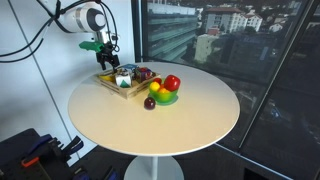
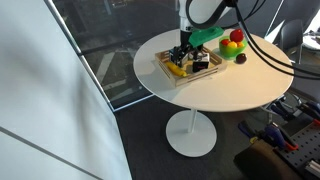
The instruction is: Move the banana from the tray to the table
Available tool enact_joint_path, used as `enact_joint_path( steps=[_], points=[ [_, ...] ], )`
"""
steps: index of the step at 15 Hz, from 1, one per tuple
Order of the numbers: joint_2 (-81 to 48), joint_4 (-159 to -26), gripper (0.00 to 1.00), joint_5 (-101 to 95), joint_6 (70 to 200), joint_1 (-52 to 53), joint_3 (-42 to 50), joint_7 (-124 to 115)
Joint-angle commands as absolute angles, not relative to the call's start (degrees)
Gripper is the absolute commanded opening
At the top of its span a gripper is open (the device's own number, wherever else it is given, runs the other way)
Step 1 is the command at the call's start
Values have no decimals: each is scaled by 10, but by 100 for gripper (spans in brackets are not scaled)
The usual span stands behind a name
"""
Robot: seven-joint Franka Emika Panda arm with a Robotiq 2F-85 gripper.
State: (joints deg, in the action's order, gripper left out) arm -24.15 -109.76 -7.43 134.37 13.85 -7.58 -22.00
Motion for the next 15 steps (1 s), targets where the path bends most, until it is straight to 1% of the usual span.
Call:
enact_joint_path(
  steps=[1, 15],
  points=[
    [-262, -1075, 100, -72, 1341, 155, -60, -230],
    [-284, -1052, 100, -73, 1340, 174, -47, -238]
  ],
)
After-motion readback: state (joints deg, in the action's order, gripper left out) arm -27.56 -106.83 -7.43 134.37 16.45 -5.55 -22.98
